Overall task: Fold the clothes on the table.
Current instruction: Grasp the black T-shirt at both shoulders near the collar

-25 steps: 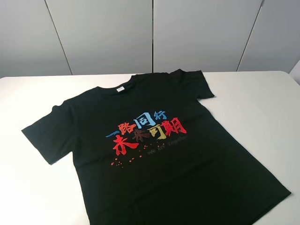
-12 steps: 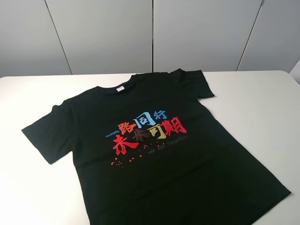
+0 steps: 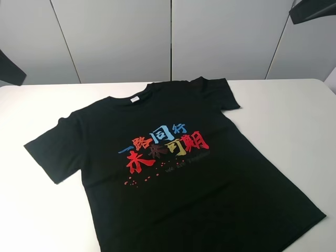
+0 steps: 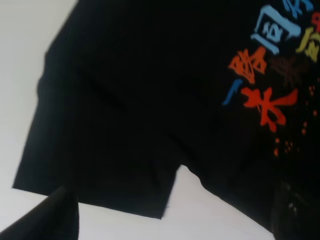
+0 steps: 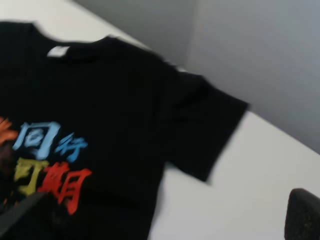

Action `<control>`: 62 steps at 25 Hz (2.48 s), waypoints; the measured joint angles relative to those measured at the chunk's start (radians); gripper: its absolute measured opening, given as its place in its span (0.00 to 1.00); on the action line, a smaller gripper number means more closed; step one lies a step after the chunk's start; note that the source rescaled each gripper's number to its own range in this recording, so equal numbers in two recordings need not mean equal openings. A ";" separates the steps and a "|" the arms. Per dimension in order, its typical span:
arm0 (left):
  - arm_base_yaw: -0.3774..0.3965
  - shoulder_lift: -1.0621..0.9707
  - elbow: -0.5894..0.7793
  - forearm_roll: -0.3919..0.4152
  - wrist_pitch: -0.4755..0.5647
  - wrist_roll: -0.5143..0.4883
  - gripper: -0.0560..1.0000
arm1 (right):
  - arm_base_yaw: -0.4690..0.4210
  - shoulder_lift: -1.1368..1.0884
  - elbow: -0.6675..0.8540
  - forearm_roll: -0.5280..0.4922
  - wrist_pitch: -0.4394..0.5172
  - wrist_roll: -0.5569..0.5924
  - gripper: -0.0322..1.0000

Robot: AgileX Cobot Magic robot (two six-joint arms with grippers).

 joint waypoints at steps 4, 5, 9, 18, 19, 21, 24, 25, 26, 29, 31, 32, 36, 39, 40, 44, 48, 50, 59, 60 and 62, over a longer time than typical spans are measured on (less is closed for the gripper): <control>-0.172 0.098 -0.002 0.077 -0.013 0.009 0.99 | 0.071 0.143 -0.049 -0.060 0.055 -0.076 1.00; -0.210 0.123 -0.002 0.103 -0.015 0.006 0.99 | 0.104 0.168 -0.048 -0.103 0.060 -0.082 1.00; -0.336 0.229 -0.002 0.204 -0.029 -0.017 0.99 | 0.239 0.261 -0.049 -0.214 0.068 -0.093 1.00; -0.494 0.527 -0.002 0.304 -0.073 -0.089 0.99 | 0.365 0.353 -0.049 -0.288 0.018 -0.097 1.00; -0.505 0.551 -0.003 0.311 -0.080 -0.096 0.99 | 0.365 0.357 -0.049 -0.292 0.015 -0.097 1.00; -0.522 0.604 -0.003 0.321 -0.089 -0.109 0.99 | 0.365 0.361 -0.049 -0.296 0.006 -0.097 1.00; -0.530 0.666 -0.004 0.321 -0.103 -0.114 0.99 | 0.365 0.363 -0.049 -0.302 -0.002 -0.101 1.00; -0.530 0.683 -0.004 0.321 -0.107 -0.114 0.99 | 0.365 0.363 -0.051 -0.302 -0.007 -0.101 1.00; -0.530 0.695 -0.004 0.321 -0.109 -0.114 0.99 | 0.365 0.363 -0.051 -0.302 -0.014 -0.101 1.00; -0.530 0.717 -0.004 0.321 -0.119 -0.117 0.99 | 0.365 0.368 -0.051 -0.302 -0.021 -0.103 1.00; -0.530 0.717 -0.002 0.321 -0.137 -0.117 0.99 | 0.365 0.380 -0.053 -0.302 -0.023 -0.104 1.00; -0.530 0.717 0.004 0.323 -0.152 -0.117 0.99 | 0.365 0.388 -0.053 -0.302 -0.023 -0.107 1.00; -0.530 0.723 0.046 0.343 -0.182 -0.115 0.99 | 0.365 0.421 -0.053 -0.302 -0.025 -0.145 1.00; -0.531 0.728 0.055 0.355 -0.200 -0.115 0.99 | 0.365 0.437 -0.053 -0.306 -0.025 -0.166 1.00; -0.533 0.728 0.055 0.356 -0.201 -0.119 0.99 | 0.365 0.442 -0.053 -0.306 -0.025 -0.168 1.00; -0.537 0.735 0.055 0.375 -0.212 -0.167 0.98 | 0.365 0.451 -0.053 -0.306 -0.025 -0.172 1.00; -0.537 0.742 0.055 0.435 -0.225 -0.203 0.78 | 0.365 0.451 -0.053 -0.306 -0.032 -0.172 1.00; -0.537 0.744 0.055 0.458 -0.232 -0.208 0.58 | 0.365 0.451 -0.053 -0.302 -0.042 -0.172 1.00; -0.537 0.744 0.055 0.452 -0.227 -0.210 0.06 | 0.365 0.473 -0.053 -0.311 -0.048 -0.221 1.00; -0.537 0.744 0.055 0.452 -0.227 -0.210 0.06 | 0.365 0.484 -0.053 -0.311 -0.048 -0.230 1.00; -0.537 0.744 0.055 0.452 -0.227 -0.210 0.05 | 0.365 0.508 -0.053 -0.331 -0.046 -0.243 1.00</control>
